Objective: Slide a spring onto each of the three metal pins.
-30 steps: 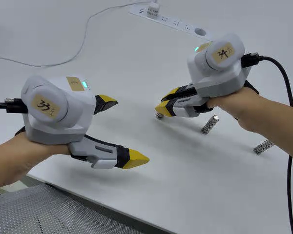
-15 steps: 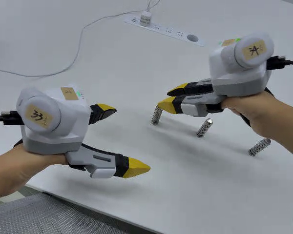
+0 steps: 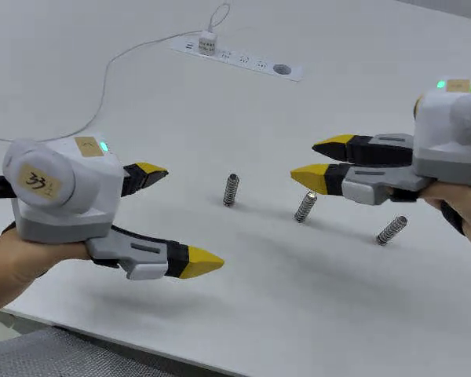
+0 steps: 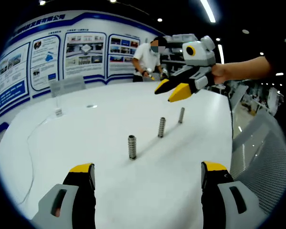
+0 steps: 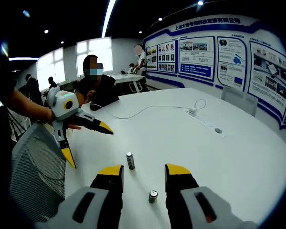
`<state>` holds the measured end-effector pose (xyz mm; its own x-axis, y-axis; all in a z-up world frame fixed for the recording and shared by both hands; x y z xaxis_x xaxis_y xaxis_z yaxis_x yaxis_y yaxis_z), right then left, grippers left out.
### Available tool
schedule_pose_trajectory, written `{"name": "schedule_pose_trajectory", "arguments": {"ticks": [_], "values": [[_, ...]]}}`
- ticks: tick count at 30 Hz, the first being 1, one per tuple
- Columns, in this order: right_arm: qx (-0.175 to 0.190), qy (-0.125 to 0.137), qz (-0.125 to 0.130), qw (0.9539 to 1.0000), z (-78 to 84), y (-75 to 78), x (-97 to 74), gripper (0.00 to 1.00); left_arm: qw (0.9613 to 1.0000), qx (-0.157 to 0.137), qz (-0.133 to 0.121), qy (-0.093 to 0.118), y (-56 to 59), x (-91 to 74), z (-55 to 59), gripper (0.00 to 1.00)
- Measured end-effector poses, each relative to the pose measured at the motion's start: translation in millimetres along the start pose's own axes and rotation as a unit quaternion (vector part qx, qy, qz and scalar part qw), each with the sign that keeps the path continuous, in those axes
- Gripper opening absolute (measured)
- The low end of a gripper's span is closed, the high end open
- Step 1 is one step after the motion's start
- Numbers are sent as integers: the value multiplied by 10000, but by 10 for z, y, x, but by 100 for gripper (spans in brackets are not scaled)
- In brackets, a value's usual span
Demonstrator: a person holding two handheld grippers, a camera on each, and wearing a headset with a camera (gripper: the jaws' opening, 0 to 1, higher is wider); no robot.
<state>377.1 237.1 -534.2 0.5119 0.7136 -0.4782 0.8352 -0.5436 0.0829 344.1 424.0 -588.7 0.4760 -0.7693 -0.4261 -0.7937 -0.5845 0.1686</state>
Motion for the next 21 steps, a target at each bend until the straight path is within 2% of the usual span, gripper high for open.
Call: {"name": "schedule_pose_trajectory", "arguments": {"ticks": [5, 9, 12, 16, 18, 21], "values": [[255, 136, 336, 9990, 184, 54, -362, 41, 9998, 142, -75, 77, -112, -69, -199, 95], [426, 110, 568, 9974, 350, 91, -589, 45, 9996, 277, -11, 34, -129, -101, -271, 95], [484, 102, 703, 9963, 447, 109, -745, 46, 9991, 397, 86, -93, -106, -110, -263, 95], [484, 21, 789, 9957, 570, 105, -923, 51, 9980, 526, 283, -209, 2, -117, -243, 95], [378, 13, 886, 9953, 588, 100, -1005, 51, 9974, 639, 291, -173, 30, -136, -268, 95], [238, 29, 890, 9957, 586, 72, -1093, 55, 9975, 655, 263, -79, 18, -162, -334, 95]]}}
Point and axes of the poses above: the centre of the closed fingertips' face, and the gripper's own axes: x roughly forward along the fingers, y roughly to its right, z roughly out of its underside, the point moved 4 cm from there along -x, roughly backward along the fingers, and after that the axes turned 6 degrees about -x, right-handed, at the moved point
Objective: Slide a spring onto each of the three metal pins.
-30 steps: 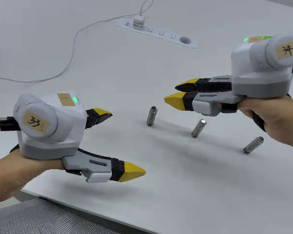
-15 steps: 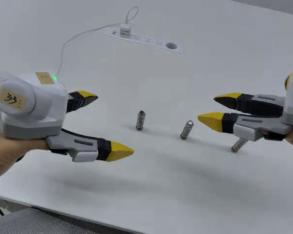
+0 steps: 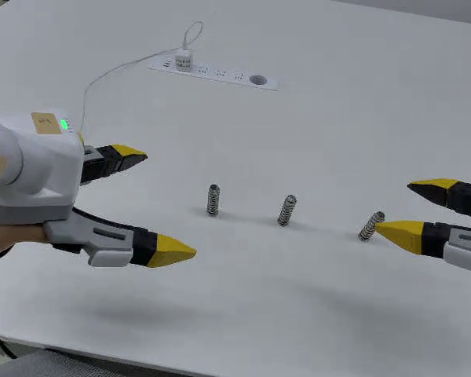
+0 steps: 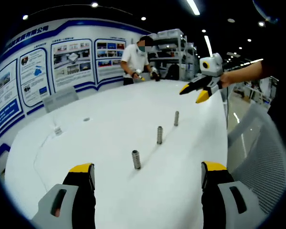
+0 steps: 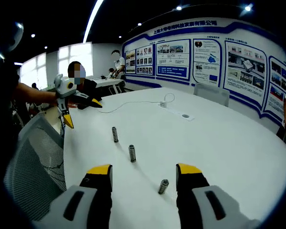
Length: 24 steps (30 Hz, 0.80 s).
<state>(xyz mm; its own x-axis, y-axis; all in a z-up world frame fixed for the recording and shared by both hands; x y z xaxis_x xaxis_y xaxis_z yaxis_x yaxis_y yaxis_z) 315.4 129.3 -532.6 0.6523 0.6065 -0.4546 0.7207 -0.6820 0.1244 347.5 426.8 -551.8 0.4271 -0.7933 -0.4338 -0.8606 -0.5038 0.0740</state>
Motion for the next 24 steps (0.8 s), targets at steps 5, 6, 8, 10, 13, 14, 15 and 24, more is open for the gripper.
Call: {"name": "schedule_pose_trajectory", "arguments": {"ticks": [5, 6, 8, 10, 13, 14, 15, 24], "values": [[9, -119, 29, 9999, 63, 31, -90, 69, 9999, -11, 53, 103, -31, -43, -107, 98], [1, -128, 27, 9999, 72, 30, -101, 70, 9999, -27, 72, 118, -34, -49, -121, 99], [1, -187, -45, 9998, 89, 2, -115, 77, 9999, -3, 102, 91, -38, -62, -139, 100], [-25, -233, -116, 9997, 101, -41, -130, 81, 9999, 72, 126, 38, -45, -71, -146, 100], [-157, -372, -196, 9990, 132, -93, -145, 84, 9998, 124, 143, -11, -53, -79, -162, 100], [-143, -400, -215, 9989, 146, -102, -147, 86, 9998, 123, 149, -10, -56, -81, -179, 100], [-129, -421, -235, 9988, 155, -111, -148, 87, 9998, 73, 161, -13, -56, -82, -197, 100], [-124, -475, -321, 9983, 181, -167, -125, 91, 9997, 135, 205, 19, -34, -77, -324, 100]]}}
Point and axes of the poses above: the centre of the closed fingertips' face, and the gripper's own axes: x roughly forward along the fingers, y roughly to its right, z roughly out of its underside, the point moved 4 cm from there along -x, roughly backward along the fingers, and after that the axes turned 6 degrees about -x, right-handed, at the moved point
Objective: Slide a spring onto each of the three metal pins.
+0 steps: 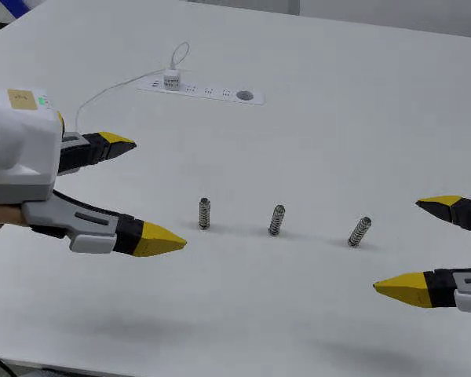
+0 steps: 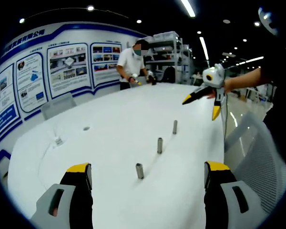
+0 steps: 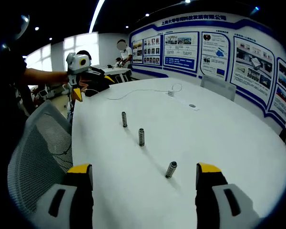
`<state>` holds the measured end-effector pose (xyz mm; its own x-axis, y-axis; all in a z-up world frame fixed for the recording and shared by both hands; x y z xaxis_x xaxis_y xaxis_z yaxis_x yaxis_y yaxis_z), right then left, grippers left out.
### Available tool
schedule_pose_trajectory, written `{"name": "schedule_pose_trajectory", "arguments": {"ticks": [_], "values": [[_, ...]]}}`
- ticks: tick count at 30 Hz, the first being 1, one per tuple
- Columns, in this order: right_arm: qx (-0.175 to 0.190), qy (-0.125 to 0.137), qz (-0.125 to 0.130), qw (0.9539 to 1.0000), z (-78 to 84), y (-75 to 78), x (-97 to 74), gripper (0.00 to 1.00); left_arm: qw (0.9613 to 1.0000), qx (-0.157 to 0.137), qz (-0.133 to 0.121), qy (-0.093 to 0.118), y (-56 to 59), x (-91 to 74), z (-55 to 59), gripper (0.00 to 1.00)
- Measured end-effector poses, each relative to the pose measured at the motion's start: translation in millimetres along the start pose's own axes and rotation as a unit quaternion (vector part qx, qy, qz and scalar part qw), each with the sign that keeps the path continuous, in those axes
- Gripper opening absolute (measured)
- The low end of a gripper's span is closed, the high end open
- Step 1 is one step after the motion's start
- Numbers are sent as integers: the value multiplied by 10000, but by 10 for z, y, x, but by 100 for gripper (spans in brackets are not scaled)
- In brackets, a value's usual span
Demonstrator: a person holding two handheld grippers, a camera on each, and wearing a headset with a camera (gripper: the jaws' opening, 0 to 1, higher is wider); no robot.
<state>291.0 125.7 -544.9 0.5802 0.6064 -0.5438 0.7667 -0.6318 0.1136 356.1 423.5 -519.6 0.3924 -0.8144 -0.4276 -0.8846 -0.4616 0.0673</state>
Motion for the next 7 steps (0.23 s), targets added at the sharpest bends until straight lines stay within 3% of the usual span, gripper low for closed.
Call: {"name": "schedule_pose_trajectory", "arguments": {"ticks": [7], "values": [[8, 26, 77, 10000, -9, 57, -54, 90, 10000, 36, -11, -9, 5, -6, -43, 100]]}}
Point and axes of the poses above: the centre of the closed fingertips' face, and the gripper's own axes: x roughly forward along the fingers, y roughly to its right, z roughly out of its underside, the point moved 4 cm from there along -x, roughly backward along the fingers, and after that the axes turned 6 degrees about -x, right-handed, at the moved point
